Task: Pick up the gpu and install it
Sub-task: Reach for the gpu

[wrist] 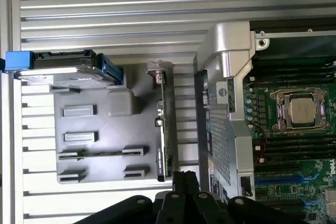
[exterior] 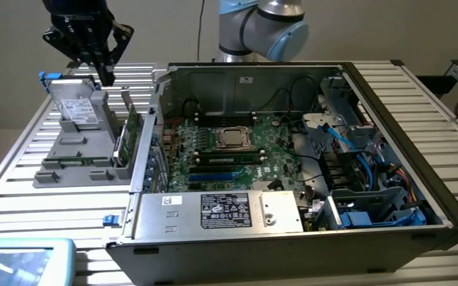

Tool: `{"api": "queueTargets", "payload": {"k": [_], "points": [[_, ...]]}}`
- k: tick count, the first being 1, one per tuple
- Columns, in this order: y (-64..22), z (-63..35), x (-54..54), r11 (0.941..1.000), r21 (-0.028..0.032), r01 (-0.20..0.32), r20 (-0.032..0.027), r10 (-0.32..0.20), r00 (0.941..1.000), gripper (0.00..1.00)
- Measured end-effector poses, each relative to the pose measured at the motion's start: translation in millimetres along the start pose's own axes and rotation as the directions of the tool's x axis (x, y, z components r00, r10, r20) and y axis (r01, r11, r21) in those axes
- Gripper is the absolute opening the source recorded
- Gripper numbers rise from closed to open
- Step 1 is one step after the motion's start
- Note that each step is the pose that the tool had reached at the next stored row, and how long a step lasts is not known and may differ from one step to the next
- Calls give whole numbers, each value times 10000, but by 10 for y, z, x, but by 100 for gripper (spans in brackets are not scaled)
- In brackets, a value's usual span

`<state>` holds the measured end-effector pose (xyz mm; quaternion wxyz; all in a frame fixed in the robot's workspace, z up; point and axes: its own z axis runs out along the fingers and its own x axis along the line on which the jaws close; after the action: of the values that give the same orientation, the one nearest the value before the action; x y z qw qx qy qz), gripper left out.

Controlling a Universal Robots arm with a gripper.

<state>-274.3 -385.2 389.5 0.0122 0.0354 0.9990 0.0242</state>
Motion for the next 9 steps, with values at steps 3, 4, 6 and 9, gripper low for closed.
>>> {"api": "queueTargets", "payload": {"k": [3,4,6,9], "points": [[20,7,100,10000,-2,1,0,-1,10000,12],[27,9,131,10000,-5,0,0,0,10000,12],[44,15,185,10000,-13,0,0,0,10000,12],[76,25,226,10000,-29,0,-3,0,10000,12]]}}
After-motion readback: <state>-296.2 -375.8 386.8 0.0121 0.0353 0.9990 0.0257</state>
